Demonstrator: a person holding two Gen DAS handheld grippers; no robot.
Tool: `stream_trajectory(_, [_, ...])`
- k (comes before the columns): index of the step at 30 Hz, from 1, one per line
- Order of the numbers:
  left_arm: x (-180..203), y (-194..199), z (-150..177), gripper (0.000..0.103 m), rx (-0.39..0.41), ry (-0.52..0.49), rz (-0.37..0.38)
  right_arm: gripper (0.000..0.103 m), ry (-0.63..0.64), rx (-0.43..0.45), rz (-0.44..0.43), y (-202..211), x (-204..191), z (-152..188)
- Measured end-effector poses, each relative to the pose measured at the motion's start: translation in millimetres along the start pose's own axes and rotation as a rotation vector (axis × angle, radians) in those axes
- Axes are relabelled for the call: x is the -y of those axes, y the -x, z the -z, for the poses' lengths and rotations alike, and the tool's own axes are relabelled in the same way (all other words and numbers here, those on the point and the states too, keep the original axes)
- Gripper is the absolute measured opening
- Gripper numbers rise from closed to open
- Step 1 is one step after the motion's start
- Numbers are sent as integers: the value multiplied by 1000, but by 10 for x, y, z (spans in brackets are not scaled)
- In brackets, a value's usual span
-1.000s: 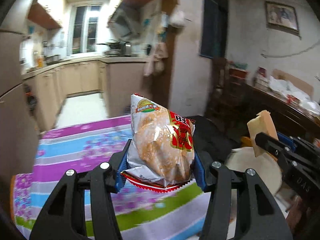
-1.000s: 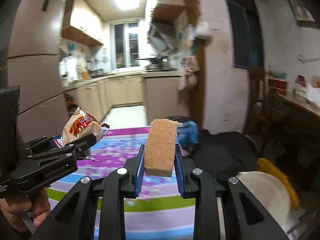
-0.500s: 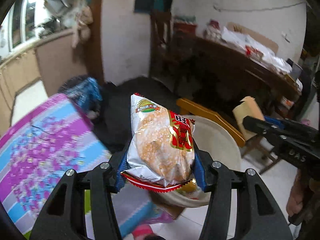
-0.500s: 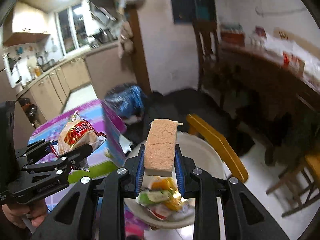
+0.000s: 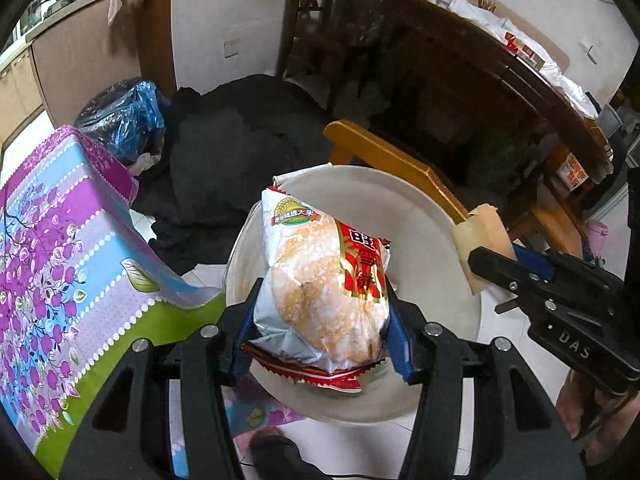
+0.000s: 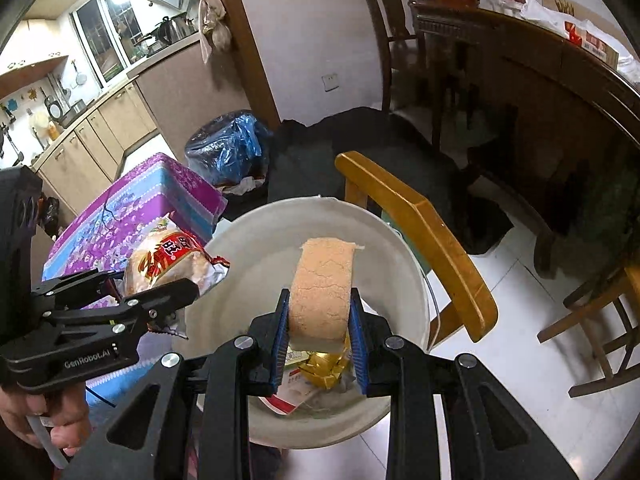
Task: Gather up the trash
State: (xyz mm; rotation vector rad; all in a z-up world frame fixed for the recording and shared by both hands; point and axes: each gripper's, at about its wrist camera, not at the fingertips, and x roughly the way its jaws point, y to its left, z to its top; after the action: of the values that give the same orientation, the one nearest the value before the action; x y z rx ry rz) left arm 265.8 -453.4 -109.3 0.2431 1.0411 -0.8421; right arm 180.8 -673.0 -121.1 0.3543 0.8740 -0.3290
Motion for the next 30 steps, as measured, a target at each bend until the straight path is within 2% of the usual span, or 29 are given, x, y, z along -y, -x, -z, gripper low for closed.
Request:
stream_trajectory(9, [56,-34,-46,52,7,-3,-7,29,-4,-1,-11,18,-23,98])
stream_trajectory(12, [49,-45,-64,58,13,-2,-13,30,-8,-3,-10,-4,-13,112])
stream_trajectory(14, [48,-39,-64,68,17,-7,-11,37,-13,-2,-11,-2,6,124])
stream_trajectory(16, [54,-35,-70,72,25,-9,-17,39,-16,3,-11,-1,20,130])
stream_trajectory(20, [57,-29,-71,73,35,-11,-22,44,-24,15,-10,45,31,132])
stream_trajectory(30, [11,57,-45,73,64,-13,-55,45,-41,67,-25,198,72,211])
